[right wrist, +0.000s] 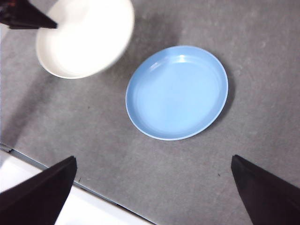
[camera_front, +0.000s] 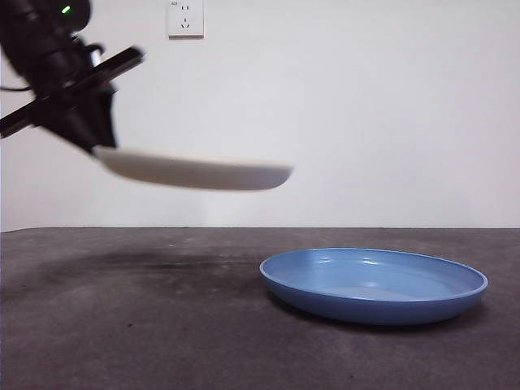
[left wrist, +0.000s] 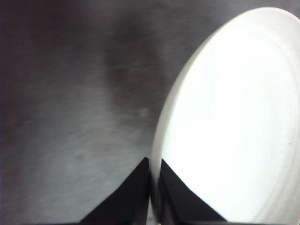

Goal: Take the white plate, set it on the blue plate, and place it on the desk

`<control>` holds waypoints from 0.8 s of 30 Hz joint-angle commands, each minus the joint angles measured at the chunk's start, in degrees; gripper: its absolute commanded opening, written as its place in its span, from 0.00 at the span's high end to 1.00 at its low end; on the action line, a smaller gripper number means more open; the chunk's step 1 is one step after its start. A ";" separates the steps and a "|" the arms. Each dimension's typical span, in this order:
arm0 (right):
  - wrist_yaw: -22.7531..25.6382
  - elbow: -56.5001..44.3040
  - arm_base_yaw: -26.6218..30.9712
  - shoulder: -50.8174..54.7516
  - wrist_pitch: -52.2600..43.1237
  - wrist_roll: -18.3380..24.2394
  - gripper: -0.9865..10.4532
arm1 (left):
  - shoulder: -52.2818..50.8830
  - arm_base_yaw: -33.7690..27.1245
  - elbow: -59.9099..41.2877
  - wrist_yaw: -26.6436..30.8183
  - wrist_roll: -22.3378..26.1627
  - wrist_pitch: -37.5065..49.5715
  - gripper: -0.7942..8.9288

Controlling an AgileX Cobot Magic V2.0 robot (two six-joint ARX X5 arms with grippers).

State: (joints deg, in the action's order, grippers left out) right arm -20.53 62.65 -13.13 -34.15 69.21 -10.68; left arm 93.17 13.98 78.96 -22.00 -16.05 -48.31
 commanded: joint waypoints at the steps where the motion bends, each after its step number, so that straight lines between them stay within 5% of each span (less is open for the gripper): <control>1: 1.81 2.40 -0.24 0.96 1.31 0.94 0.40 | 2.75 2.91 2.91 -0.55 -2.40 1.25 0.90; 13: 4.50 3.58 -0.24 5.66 6.69 0.37 0.40 | 16.74 15.63 14.82 -0.55 -5.51 1.49 0.90; 24: 4.52 3.56 -0.24 5.84 7.10 0.90 0.40 | 27.45 20.55 20.98 -0.50 -5.81 -0.11 0.90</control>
State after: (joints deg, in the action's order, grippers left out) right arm -16.23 65.32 -13.13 -28.21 76.29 -10.33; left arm 119.42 34.15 97.71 -22.26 -21.43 -48.64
